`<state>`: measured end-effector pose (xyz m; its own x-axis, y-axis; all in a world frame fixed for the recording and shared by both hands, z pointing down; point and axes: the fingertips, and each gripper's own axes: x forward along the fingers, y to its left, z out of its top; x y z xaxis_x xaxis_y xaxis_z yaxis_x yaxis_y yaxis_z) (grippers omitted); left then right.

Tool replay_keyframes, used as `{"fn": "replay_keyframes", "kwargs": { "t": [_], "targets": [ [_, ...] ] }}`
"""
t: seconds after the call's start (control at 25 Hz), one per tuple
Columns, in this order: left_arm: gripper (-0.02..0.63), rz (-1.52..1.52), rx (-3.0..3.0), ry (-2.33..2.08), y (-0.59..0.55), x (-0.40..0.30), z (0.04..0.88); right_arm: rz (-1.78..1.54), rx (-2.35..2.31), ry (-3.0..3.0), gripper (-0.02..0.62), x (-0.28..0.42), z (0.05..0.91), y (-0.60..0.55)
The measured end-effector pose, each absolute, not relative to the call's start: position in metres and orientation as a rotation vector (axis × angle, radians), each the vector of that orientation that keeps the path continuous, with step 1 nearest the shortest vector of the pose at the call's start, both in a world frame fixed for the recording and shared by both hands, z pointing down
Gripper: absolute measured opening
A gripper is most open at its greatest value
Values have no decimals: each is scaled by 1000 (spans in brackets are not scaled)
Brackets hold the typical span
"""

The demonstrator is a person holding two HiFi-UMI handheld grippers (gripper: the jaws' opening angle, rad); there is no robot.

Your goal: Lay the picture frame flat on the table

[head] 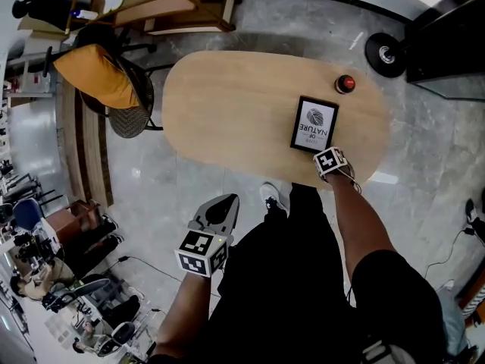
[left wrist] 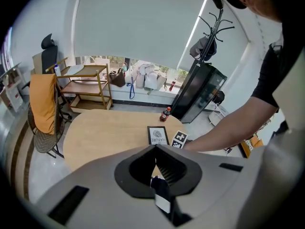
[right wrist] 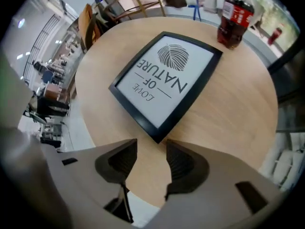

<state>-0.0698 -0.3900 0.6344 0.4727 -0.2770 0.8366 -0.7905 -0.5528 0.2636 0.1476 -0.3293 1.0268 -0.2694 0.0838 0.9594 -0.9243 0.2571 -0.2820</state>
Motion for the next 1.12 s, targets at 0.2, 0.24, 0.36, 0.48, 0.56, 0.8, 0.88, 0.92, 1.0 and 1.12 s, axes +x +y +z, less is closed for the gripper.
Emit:
{"fn": "replay_keyframes", "kwargs": {
  "t": [0.2,0.24,0.36,0.48,0.56,0.8,0.88,0.92,1.0,1.12],
  "targets": [
    [5,1020,2078,-877,-382,-66,637,1227,839,-1517,150,153,1020,-330],
    [5,1014,2090,-867,-381,-65,635,1253,849,-1523,150,152,1015,-328],
    [5,986,2148,-831,-387,-57,621,1358,861,-1518,149,147,995,-317],
    [5,950,2206,-785,-388,-50,604,1470,839,-1527,150,139,968,-303],
    [5,937,2259,-743,-384,-48,593,1526,858,-1556,150,131,947,-297],
    [5,901,2386,-653,-361,-70,562,1522,1156,-1801,138,95,835,-297],
    [5,877,2434,-631,-355,-77,553,1495,1279,-1912,111,82,787,-303],
    [5,864,2454,-616,-349,-82,550,1473,1339,-1972,82,75,761,-303],
    [5,839,2482,-582,-332,-95,545,1446,1448,-2096,38,54,711,-297],
    [5,809,2500,-542,-303,-120,540,1442,1557,-2283,9,17,641,-276]
  ]
}}
